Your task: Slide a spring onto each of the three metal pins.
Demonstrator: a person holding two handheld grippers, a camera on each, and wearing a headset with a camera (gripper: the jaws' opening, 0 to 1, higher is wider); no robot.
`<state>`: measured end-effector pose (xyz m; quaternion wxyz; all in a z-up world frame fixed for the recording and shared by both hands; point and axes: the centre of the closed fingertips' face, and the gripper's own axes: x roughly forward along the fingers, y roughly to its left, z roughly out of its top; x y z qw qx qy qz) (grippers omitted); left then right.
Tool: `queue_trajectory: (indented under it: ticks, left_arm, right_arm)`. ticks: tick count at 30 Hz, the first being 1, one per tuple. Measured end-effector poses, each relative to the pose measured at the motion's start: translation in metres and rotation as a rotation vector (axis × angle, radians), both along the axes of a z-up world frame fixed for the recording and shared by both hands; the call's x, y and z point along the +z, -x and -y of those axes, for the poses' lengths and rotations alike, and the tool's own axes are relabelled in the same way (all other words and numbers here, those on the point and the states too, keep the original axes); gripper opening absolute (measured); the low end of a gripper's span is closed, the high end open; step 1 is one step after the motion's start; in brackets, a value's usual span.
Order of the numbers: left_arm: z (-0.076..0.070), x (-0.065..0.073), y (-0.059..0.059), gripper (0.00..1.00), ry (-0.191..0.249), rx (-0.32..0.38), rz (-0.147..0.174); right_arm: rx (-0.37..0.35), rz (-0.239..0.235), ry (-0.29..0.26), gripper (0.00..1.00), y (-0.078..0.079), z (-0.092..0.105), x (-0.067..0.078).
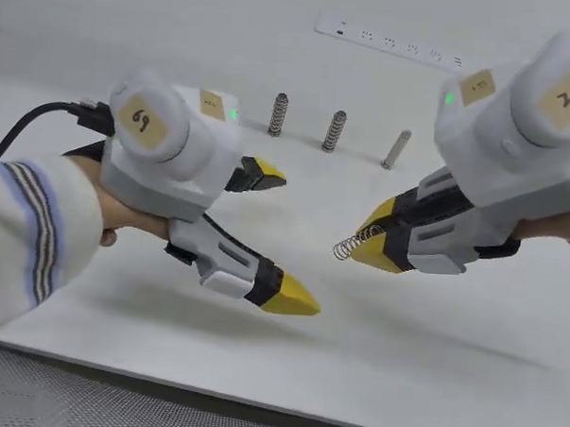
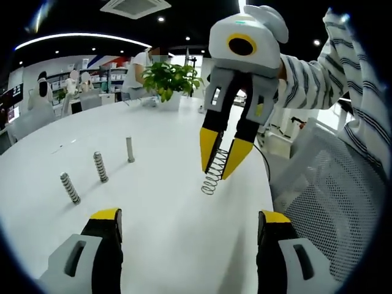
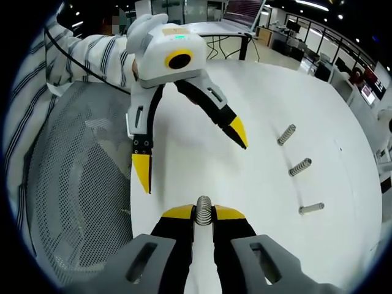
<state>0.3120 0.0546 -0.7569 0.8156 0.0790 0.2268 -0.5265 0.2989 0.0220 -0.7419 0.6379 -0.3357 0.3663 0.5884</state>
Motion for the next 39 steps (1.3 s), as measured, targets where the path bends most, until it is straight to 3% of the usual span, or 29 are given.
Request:
queue_trajectory:
  ticks: [4,7,10,21,30,33,36,39]
  left_arm:
    - [-0.002,0.011,-0.011,0.92,0.066,0.065,-0.013]
    - [-0.002,0.014,-0.012,0.94,0.076,0.059,-0.006]
    - [-0.002,0.016,-0.012,0.98,0.092,0.057,-0.018]
    - [-0.007,0.016,-0.018,0.98,0.083,0.086,-0.021]
    - [-0.010,0.019,-0.021,0.98,0.098,0.100,-0.033]
    - [-0.012,0.020,-0.023,0.98,0.097,0.105,-0.026]
    - [-0.015,0.020,-0.026,0.98,0.080,0.108,-0.004]
    - [-0.016,0.021,-0.026,0.98,0.073,0.111,-0.009]
  right_arm:
    - [-0.027,-0.003,0.005,0.08,-0.009,0.007,0.004]
    - [-0.038,0.008,0.014,0.08,-0.016,0.013,0.008]
    - [-0.048,0.019,0.023,0.08,-0.026,0.018,0.012]
    - [-0.076,0.075,0.051,0.08,-0.070,0.032,0.033]
    - [-0.057,0.113,0.109,0.08,-0.113,0.039,0.044]
    - [-0.004,0.150,0.135,0.08,-0.129,0.037,0.043]
    - [0.012,0.150,0.157,0.08,-0.140,0.035,0.038]
    - [0.033,0.150,0.188,0.08,-0.150,0.036,0.031]
